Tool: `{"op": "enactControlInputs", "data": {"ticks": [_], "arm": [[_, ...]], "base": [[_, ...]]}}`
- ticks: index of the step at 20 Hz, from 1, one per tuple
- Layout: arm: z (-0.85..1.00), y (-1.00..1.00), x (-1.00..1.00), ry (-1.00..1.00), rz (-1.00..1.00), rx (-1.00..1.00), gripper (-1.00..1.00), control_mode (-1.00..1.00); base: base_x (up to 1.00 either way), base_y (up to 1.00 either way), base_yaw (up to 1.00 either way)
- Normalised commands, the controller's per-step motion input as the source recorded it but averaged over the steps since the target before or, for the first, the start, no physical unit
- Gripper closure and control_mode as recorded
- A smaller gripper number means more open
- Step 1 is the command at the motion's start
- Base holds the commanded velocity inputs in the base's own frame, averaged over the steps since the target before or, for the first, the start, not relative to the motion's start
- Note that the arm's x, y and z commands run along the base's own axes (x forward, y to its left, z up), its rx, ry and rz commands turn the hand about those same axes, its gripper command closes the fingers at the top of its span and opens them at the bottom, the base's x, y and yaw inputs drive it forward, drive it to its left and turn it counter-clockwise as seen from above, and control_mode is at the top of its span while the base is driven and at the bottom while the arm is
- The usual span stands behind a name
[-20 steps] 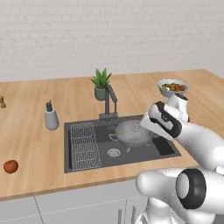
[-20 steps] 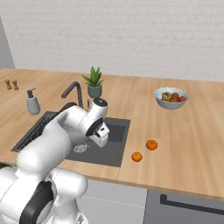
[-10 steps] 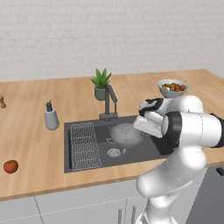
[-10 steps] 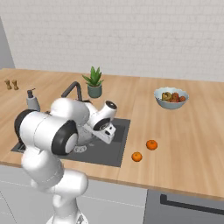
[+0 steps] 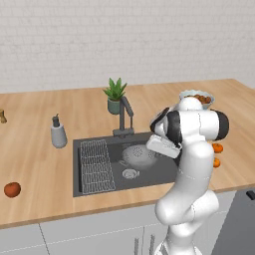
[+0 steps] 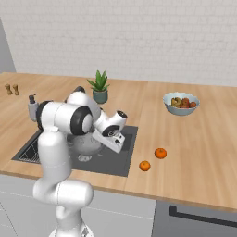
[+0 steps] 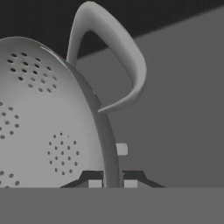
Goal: Put the colander in the sink, put the orange, tangerine, orange in the colander, and turn on the sink faucet and pour water over the colander.
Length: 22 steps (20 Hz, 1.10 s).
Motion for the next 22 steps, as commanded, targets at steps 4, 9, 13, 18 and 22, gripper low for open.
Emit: {"op": "enactControlInputs", "data": {"ticks": [4, 9, 13, 18, 22], "arm": [[-0.72, 0.14, 0.25, -0.01, 0.0, 0.01, 1.0, -1.0], [-0.63, 0.15, 0.36, -0.01, 0.0, 0.0, 1.0, -1.0], [-0.46, 0.11, 0.38, -0.01, 0.0, 0.04, 1.0, -1.0], [-0.1, 0.13, 0.05, -0.08, 0.0, 0.12, 1.0, -1.0], [0.0, 0.31, -0.21, -0.12, -0.05, 0.11, 1.0, -1.0]], "base": [[0.0, 0.0, 0.0], [0.0, 0.0, 0.0], [0.0, 0.0, 0.0], [0.0, 0.0, 0.0], [0.0, 0.0, 0.0]]}}
